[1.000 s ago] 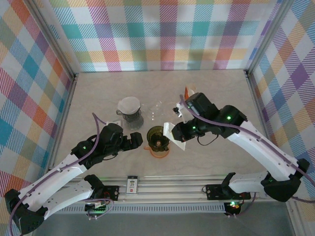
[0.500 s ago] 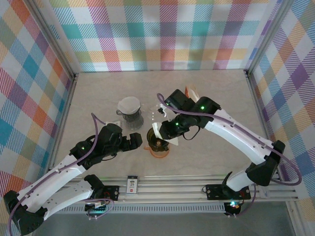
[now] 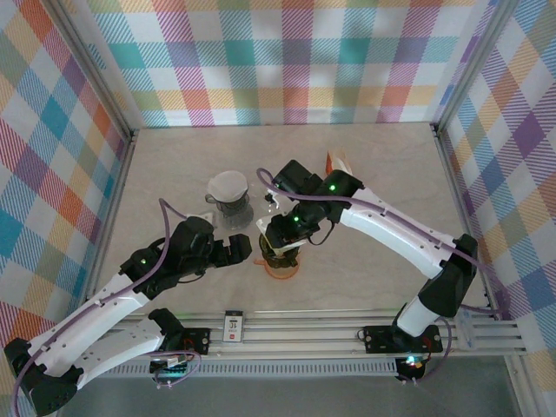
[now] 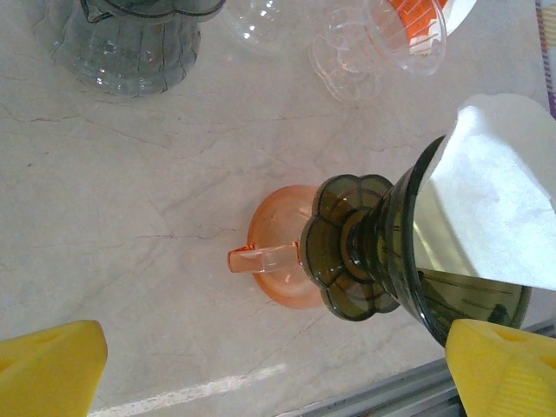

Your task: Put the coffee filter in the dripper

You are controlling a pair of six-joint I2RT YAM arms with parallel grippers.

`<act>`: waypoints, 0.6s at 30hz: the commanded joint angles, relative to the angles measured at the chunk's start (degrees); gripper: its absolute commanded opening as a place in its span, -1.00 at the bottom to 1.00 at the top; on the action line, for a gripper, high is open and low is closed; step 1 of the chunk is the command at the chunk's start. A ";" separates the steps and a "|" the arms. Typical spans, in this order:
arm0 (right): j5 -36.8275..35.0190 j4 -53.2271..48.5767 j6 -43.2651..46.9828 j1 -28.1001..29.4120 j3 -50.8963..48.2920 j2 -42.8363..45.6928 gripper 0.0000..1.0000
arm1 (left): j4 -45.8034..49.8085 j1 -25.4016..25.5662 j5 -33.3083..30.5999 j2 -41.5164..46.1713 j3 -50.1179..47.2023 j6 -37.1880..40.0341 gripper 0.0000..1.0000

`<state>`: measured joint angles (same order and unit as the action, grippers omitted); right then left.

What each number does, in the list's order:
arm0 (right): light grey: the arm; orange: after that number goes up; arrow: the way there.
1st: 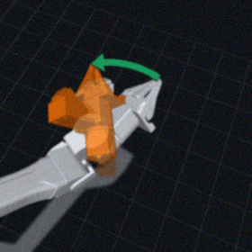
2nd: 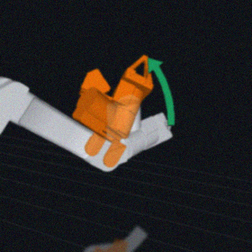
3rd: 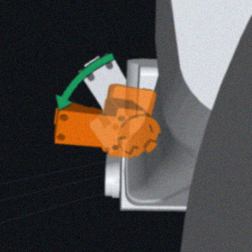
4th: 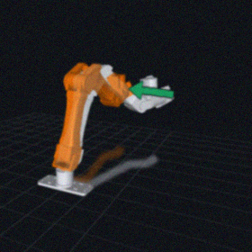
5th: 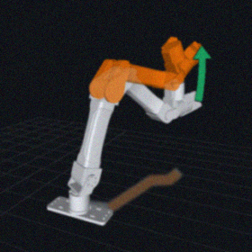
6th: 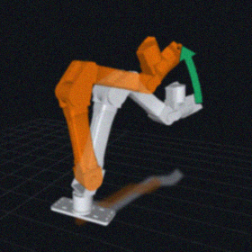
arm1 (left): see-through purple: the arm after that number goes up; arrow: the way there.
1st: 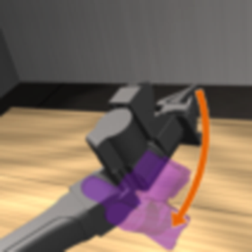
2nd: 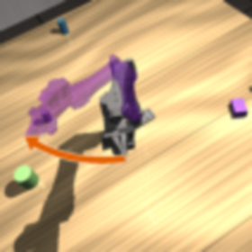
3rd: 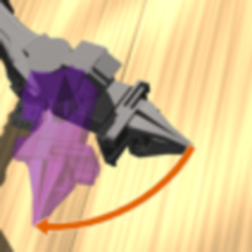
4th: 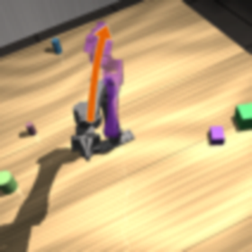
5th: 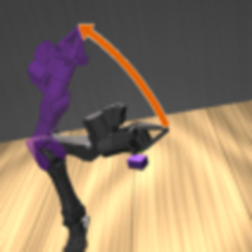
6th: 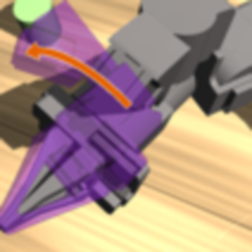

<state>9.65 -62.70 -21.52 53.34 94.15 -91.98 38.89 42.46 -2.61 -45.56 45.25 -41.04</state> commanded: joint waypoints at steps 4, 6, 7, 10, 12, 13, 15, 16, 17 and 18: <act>2.14 3.54 0.18 0.37 -3.44 2.23 -0.13 | -1.38 -0.12 0.83 -1.04 3.33 -0.27 1.00; 3.15 5.44 -0.19 0.60 -5.60 2.66 -0.17 | -2.35 -0.27 1.18 -1.94 3.78 -0.85 1.00; 3.12 6.28 -0.25 0.86 -6.63 2.92 -0.18 | -2.89 -0.35 1.50 -2.60 4.04 -1.11 1.00; 3.14 7.91 -0.20 1.19 -8.69 3.17 -0.23 | -4.13 -0.46 2.14 -4.64 5.11 -1.40 1.00; 3.46 8.75 0.24 1.62 -9.61 3.22 -0.29 | -4.28 -0.45 2.08 -6.26 5.93 -1.37 1.00; 3.24 9.06 0.46 1.91 -9.84 3.30 -0.30 | -4.45 -0.45 2.07 -6.88 6.23 -1.34 1.00; 2.85 9.45 0.78 2.24 -10.31 3.22 -0.30 | -5.28 -0.45 2.56 -7.96 6.52 -1.33 1.00; 2.83 9.55 0.83 2.35 -10.54 3.22 -0.30 | -5.72 -0.49 2.76 -8.41 6.60 -1.47 1.00; 2.75 9.77 0.86 2.35 -10.72 3.22 -0.29 | -6.12 -0.48 3.00 -8.81 6.71 -1.58 1.00; 2.67 9.67 0.94 2.34 -10.66 3.28 -0.28 | -6.43 -0.45 3.28 -9.45 6.85 -1.52 1.00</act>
<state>11.64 -54.68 -21.56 55.22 84.09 -90.06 34.70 42.44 -0.58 -54.17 50.19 -42.19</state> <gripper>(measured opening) 0.357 0.999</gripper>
